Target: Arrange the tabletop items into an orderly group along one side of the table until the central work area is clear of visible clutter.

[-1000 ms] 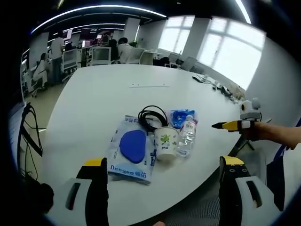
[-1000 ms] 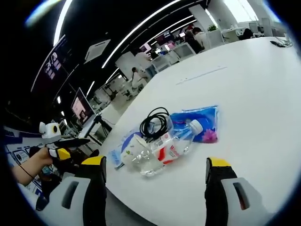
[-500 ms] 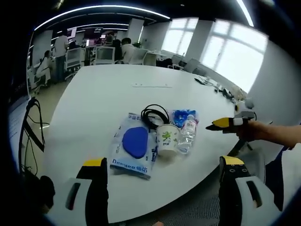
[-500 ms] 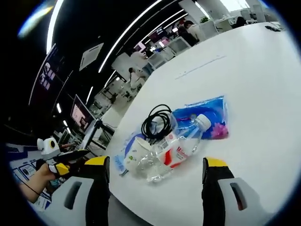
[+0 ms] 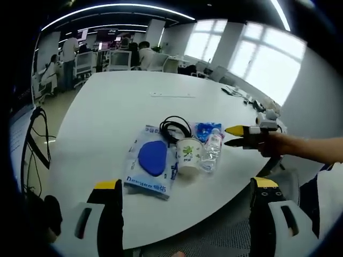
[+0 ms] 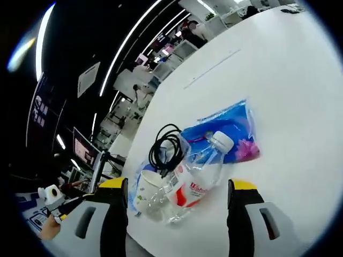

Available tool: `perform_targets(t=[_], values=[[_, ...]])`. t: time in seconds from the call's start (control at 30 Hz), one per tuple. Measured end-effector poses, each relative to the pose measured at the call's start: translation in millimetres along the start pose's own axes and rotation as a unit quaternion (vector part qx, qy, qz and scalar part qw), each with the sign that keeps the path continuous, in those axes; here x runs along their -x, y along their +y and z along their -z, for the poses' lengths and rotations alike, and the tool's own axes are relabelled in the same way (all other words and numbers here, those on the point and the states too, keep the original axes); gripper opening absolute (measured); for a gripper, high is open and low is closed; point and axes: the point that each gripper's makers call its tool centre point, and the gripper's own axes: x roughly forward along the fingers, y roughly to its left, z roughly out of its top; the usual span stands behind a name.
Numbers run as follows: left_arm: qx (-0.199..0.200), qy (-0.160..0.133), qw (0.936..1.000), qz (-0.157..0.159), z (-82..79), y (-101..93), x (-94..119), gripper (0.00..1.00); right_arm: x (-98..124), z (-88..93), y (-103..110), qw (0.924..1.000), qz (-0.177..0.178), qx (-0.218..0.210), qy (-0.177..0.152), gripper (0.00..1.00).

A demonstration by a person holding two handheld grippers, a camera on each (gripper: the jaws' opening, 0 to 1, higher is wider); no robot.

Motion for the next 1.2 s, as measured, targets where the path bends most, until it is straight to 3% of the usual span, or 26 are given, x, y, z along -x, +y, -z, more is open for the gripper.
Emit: perform_targets(t=[0.5,0.8,1.0,1.2], values=[[0.004,0.004,0.9999,0.01,1.7,-4.1,0,0.96,-27,-13.8,-20,0.9983,0.018,-0.052,0.015,0.72],[0.011,0.001,0.9999,0.009,3.6,-4.7,2,0.96,-34,-23.3,-24,0.997,0.025,-0.073,0.002,0.63],[0.023,-0.009,0.9996,0.012,1.1,-5.6,5,0.96,-34,-21.1,-33,0.9954,0.061,-0.072,-0.012,0.43],[0.03,-0.013,0.9995,0.004,4.4,-2.1,8,0.96,-35,-21.6,-39,0.992,0.079,-0.095,-0.028,0.31]])
